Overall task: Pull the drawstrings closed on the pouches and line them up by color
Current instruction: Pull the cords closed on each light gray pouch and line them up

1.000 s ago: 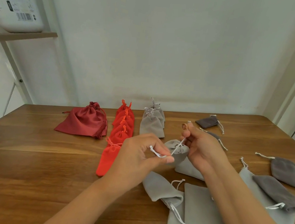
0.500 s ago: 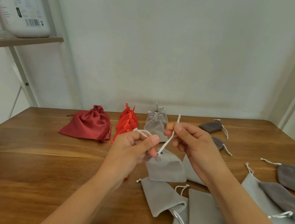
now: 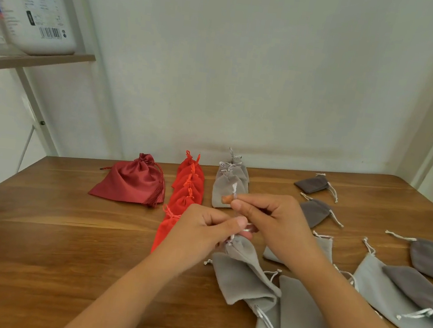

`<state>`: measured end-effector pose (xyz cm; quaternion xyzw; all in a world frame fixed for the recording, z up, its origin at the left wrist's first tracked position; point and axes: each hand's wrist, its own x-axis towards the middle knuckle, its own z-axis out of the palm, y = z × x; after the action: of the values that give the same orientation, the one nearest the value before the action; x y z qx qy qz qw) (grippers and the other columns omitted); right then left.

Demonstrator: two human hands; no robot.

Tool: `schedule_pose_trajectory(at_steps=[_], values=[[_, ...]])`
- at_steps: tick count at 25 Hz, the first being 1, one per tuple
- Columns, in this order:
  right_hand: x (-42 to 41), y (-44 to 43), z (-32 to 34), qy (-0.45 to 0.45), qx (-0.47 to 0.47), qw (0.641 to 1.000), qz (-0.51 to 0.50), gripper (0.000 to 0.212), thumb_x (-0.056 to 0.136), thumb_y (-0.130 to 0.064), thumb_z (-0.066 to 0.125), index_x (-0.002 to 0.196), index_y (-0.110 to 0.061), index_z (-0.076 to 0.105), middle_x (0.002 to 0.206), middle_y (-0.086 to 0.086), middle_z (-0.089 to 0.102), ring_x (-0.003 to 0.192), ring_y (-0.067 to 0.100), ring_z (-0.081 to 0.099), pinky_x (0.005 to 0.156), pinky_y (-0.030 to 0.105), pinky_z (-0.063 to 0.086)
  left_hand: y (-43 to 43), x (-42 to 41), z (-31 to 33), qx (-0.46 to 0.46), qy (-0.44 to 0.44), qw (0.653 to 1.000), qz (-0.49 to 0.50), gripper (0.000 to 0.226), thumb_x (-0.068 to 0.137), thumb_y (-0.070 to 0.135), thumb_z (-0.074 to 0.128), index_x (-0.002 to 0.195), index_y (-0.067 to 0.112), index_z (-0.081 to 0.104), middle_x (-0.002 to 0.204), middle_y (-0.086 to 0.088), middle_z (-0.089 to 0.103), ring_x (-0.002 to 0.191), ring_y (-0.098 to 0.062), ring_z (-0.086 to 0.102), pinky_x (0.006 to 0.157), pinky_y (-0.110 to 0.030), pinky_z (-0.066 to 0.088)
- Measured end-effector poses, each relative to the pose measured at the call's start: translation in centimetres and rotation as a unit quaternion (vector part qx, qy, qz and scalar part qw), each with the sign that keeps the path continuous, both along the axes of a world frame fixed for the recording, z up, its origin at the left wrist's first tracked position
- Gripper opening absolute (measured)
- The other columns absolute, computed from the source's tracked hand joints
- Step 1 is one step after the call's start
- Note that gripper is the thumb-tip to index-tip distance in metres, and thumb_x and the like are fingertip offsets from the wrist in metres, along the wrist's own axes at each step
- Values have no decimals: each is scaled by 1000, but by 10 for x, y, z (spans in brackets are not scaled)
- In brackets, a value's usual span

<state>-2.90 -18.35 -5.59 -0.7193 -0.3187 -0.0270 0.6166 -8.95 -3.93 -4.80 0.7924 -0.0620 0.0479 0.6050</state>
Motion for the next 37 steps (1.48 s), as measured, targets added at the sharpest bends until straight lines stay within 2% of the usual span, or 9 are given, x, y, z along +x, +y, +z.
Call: schedule_pose_trajectory(at_steps=[5, 10, 15, 18, 22, 26, 32, 34, 37], values=[[6, -4, -3, -146, -113, 983, -13, 25, 84, -33, 65, 106, -24, 73, 87, -3, 71, 82, 12, 65, 74, 32, 51, 14, 8, 1, -69, 24, 992, 107, 39, 87, 24, 63, 48, 19, 66, 52, 4, 57, 48, -8, 46, 53, -16, 41], [13, -4, -5, -273, -156, 943, -107, 28, 85, -25, 62, 109, -16, 72, 84, -8, 67, 80, 0, 54, 70, 6, 42, 18, 9, -1, -73, 45, 991, 106, 31, 86, 29, 63, 64, 9, 74, 55, 2, 53, 53, -9, 44, 60, -24, 37], [10, -6, 1, -210, -214, 938, -172, 16, 96, -25, 53, 93, -16, 67, 85, -4, 63, 78, 11, 55, 69, 27, 45, 20, 12, -5, -142, 94, 982, 77, 19, 85, 20, 64, 83, 7, 77, 71, 0, 65, 57, -5, 45, 53, -16, 36], [2, -1, 1, -216, -183, 944, -172, 31, 99, -36, 38, 78, -20, 54, 71, -6, 52, 66, 10, 48, 61, 25, 38, 20, 13, -6, -230, 134, 962, 64, 19, 78, 17, 65, 90, 7, 75, 74, 0, 69, 60, -3, 55, 55, -11, 47], [-9, 1, 10, -130, -152, 978, -57, 39, 100, -34, 42, 62, -28, 44, 55, -11, 45, 56, 7, 45, 55, 22, 35, 25, 17, -5, -330, 150, 929, 76, 22, 71, 14, 65, 88, 6, 75, 77, -5, 70, 62, -6, 62, 57, -12, 52], [-12, -2, 15, -38, -114, 992, 37, 38, 96, -22, 52, 60, -11, 53, 55, -6, 51, 55, 7, 50, 59, 26, 45, 30, 16, 1, -396, 126, 907, 70, 18, 66, 6, 65, 77, 11, 79, 72, -2, 70, 58, -4, 62, 57, -11, 52], [-7, -12, 22, -45, -28, 998, -38, 38, 91, -24, 59, 56, -10, 59, 55, -4, 54, 56, 3, 49, 60, 15, 41, 31, 8, 10, -187, 20, 980, 56, 19, 60, 10, 74, 78, 13, 78, 82, -8, 74, 71, -8, 68, 62, -15, 52], [-4, -15, 21, -105, -31, 986, -127, 20, 88, -34, 63, 72, -23, 67, 72, -11, 60, 71, 3, 53, 66, 15, 40, 33, 6, 11, -121, -20, 990, 65, 23, 64, 6, 76, 85, 13, 76, 81, -8, 75, 75, -8, 69, 63, -13, 50], [-1, -13, 18, -142, -97, 982, -70, 12, 89, -28, 62, 99, -32, 67, 107, -22, 63, 112, -4, 50, 91, 9, 36, 32, 4, 10, -13, -79, 995, 52, 22, 71, 2, 76, 90, 13, 74, 82, -4, 75, 82, -12, 70, 74, -17, 52]])
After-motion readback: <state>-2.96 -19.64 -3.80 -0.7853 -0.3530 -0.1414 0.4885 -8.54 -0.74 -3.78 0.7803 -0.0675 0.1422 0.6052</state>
